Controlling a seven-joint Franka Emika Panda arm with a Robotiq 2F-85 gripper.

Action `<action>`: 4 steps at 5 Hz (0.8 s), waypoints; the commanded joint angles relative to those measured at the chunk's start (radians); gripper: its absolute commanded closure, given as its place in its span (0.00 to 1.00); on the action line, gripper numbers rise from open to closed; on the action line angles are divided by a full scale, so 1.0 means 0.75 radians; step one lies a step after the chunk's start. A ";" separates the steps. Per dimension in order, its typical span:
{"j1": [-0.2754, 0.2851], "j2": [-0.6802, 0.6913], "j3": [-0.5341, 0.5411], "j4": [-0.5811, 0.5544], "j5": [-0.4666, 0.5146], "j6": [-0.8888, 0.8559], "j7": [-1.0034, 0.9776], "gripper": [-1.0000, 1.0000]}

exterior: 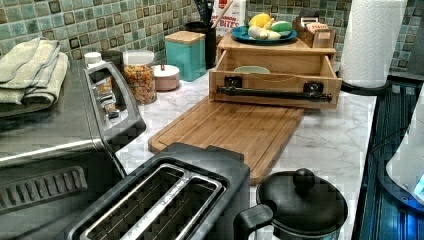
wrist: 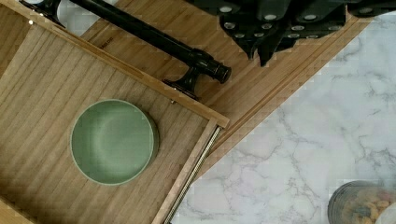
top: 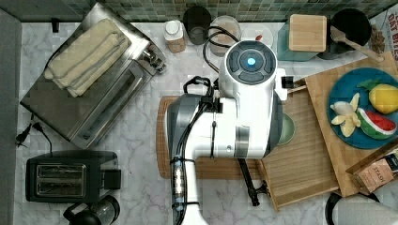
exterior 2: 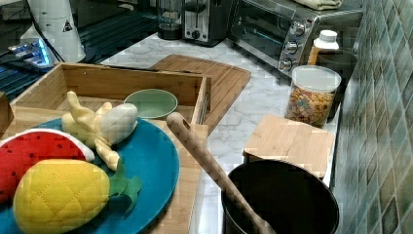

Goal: Close the drawer.

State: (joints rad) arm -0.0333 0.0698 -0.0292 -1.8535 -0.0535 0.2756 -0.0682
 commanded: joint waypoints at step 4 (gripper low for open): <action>0.046 -0.293 0.052 -0.514 0.048 0.358 -0.325 1.00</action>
State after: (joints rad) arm -0.0294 -0.0626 -0.0295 -2.1523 -0.0352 0.5254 -0.2454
